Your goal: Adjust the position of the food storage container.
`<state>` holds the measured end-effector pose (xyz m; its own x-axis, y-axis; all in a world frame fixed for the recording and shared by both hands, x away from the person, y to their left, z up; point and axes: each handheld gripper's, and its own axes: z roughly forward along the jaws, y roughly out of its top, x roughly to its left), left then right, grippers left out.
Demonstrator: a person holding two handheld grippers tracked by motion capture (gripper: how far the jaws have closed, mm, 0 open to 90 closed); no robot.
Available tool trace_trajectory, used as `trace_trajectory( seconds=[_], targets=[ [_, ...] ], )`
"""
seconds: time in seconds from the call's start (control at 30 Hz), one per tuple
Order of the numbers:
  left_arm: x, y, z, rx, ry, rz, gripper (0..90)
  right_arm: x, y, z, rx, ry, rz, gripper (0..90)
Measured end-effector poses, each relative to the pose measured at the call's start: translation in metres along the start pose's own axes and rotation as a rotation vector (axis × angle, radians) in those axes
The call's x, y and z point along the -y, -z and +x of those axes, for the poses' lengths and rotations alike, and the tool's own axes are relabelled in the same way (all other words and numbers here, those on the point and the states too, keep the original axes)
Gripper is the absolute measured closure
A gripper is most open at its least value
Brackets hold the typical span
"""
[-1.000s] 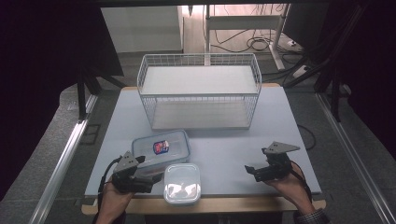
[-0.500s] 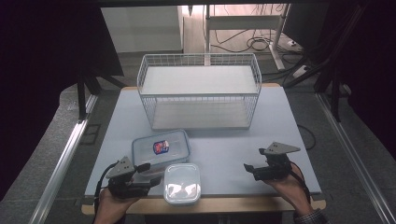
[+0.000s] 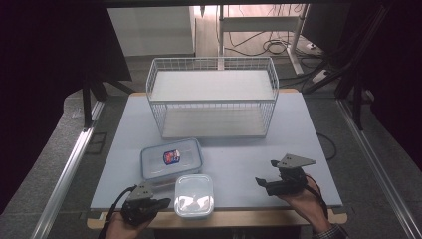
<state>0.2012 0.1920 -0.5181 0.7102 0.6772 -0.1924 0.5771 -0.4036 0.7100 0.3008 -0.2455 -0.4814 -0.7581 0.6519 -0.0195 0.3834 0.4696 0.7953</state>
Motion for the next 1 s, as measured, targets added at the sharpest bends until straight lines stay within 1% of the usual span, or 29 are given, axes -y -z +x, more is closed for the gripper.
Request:
trace_trajectory(
  seconds=[0.03, 0.13, 0.2, 0.27, 0.37, 0.4, 0.43, 0.47, 0.5, 0.63, 0.73, 0.87, 1.0],
  targets=[
    [-0.001, -0.004, -0.002, 0.009, -0.009, 0.012, 90.0, 0.000, 0.000, 0.001, 0.000, 0.002, 0.000, 16.1],
    [-0.005, -0.008, -0.005, 0.024, -0.012, 0.012, 90.0, -0.001, 0.002, 0.002, -0.001, 0.002, -0.004, 17.4],
    [-0.007, -0.010, -0.005, 0.034, -0.004, 0.003, 90.0, -0.001, 0.003, 0.004, -0.002, 0.000, -0.008, 18.3],
    [-0.009, -0.013, -0.005, 0.047, 0.001, 0.003, 90.0, -0.002, 0.005, 0.006, -0.005, -0.004, -0.011, 19.0],
    [-0.013, -0.018, -0.006, 0.055, 0.001, 0.009, 90.0, -0.004, 0.007, 0.010, -0.017, -0.001, -0.010, 19.9],
    [-0.016, -0.020, -0.006, 0.058, -0.004, 0.010, 89.9, -0.004, 0.006, 0.012, -0.020, 0.004, -0.006, 20.1],
    [-0.017, -0.022, -0.007, 0.059, -0.004, 0.008, 89.9, -0.004, 0.005, 0.014, -0.020, 0.015, 0.009, 20.4],
    [-0.022, -0.027, -0.008, 0.066, -0.009, 0.010, 89.9, -0.004, 0.004, 0.015, -0.023, 0.015, 0.016, 20.9],
    [-0.022, -0.027, -0.008, 0.066, -0.009, 0.010, 89.9, -0.004, 0.004, 0.016, -0.025, 0.013, 0.020, 21.2],
    [-0.032, -0.037, -0.009, 0.066, -0.024, 0.015, 89.7, -0.004, 0.004, 0.015, -0.026, 0.007, 0.025, 22.4],
    [-0.041, -0.044, -0.009, 0.070, -0.030, 0.012, 89.7, -0.004, 0.006, 0.013, -0.030, -0.019, 0.014, 23.3],
    [-0.038, -0.043, -0.014, 0.085, -0.048, 0.027, 88.7, -0.003, 0.007, 0.012, -0.024, -0.017, 0.018, 23.3],
    [-0.029, -0.040, -0.024, 0.112, -0.073, 0.054, 88.1, -0.003, 0.008, 0.012, -0.016, -0.014, 0.022, 23.3]
  ],
)
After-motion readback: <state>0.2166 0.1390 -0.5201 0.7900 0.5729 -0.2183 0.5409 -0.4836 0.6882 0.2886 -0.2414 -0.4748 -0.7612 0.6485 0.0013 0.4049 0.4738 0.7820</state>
